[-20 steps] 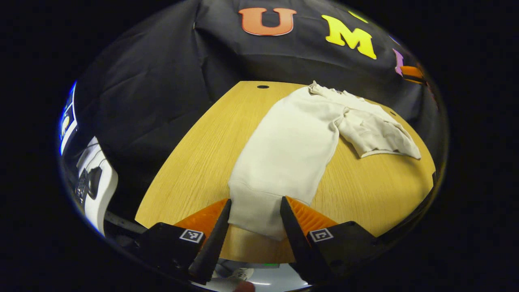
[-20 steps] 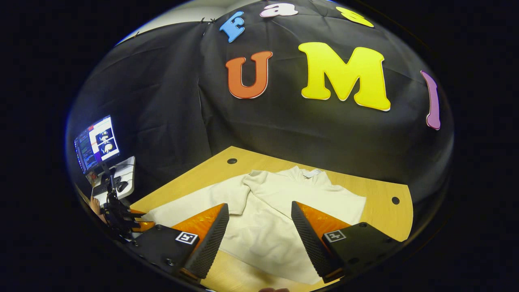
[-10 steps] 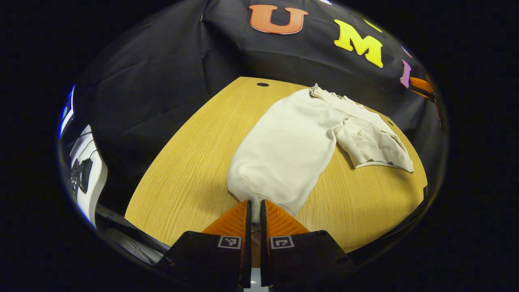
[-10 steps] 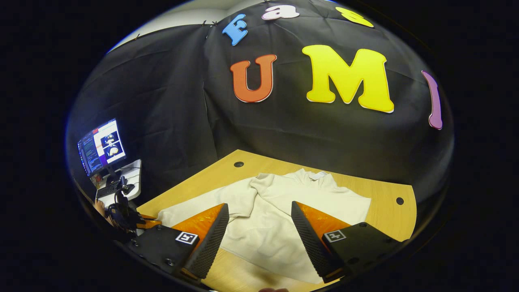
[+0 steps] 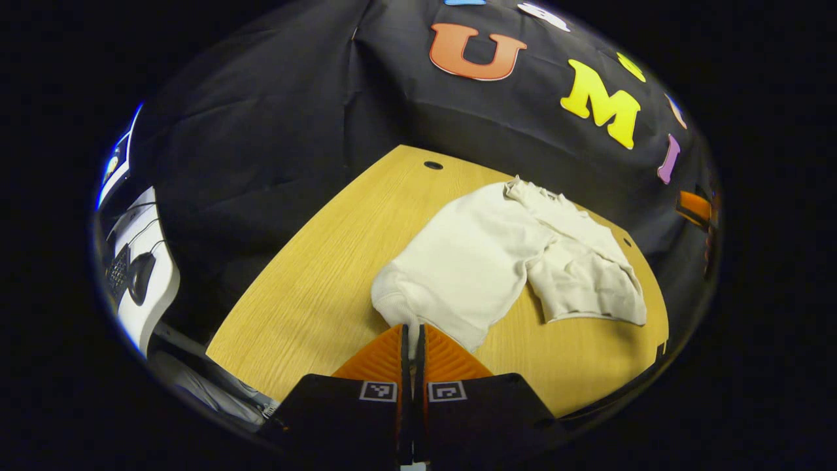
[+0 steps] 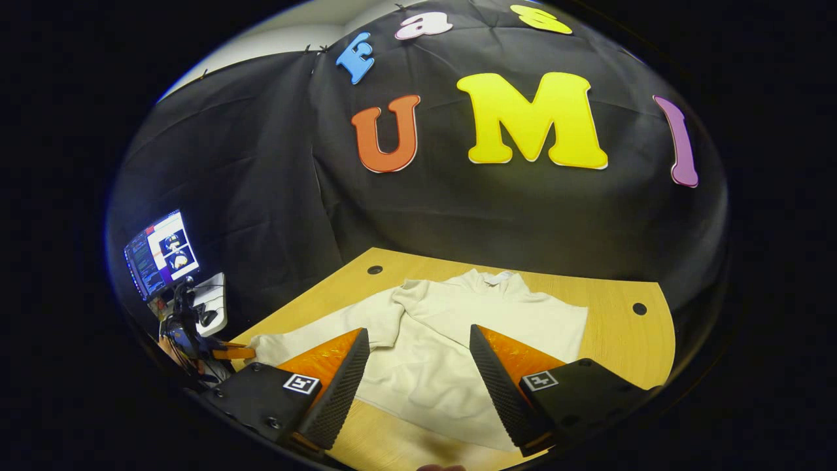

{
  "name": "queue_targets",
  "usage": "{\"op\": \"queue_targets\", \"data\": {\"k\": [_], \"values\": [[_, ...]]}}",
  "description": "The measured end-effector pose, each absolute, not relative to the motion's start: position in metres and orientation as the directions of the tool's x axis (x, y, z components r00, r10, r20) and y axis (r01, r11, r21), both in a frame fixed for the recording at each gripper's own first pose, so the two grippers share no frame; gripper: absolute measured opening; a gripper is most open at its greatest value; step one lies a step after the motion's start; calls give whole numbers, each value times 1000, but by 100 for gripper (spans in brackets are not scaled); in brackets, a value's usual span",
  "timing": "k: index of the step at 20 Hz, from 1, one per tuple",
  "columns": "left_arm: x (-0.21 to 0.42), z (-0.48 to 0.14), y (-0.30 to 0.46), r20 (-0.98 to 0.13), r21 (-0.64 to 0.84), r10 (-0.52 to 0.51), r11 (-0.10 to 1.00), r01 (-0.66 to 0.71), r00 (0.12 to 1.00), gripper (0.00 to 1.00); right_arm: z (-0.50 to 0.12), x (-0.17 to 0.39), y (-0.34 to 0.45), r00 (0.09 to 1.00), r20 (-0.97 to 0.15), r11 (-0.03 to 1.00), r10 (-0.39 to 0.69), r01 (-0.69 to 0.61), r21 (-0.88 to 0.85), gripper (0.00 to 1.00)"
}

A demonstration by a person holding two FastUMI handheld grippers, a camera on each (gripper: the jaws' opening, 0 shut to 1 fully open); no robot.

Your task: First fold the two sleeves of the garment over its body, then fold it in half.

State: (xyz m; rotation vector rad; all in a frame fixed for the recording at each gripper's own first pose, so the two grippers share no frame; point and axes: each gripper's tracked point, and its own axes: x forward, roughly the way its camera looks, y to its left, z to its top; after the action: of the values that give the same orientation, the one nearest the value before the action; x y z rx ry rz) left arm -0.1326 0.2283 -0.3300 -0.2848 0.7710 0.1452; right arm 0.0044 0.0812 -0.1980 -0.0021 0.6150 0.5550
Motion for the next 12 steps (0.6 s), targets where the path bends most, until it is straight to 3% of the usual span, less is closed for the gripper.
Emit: {"op": "queue_targets", "data": {"k": [5,12], "values": [[-54,-264,244,-595,-199,46,959,-203,803,3,-189,3,54,699,-525,868,486,-454,200,96],[51,-184,220,-467,-157,-29,986,-51,884,3,-176,0,-4,762,-492,907,421,-352,230,96]]}}
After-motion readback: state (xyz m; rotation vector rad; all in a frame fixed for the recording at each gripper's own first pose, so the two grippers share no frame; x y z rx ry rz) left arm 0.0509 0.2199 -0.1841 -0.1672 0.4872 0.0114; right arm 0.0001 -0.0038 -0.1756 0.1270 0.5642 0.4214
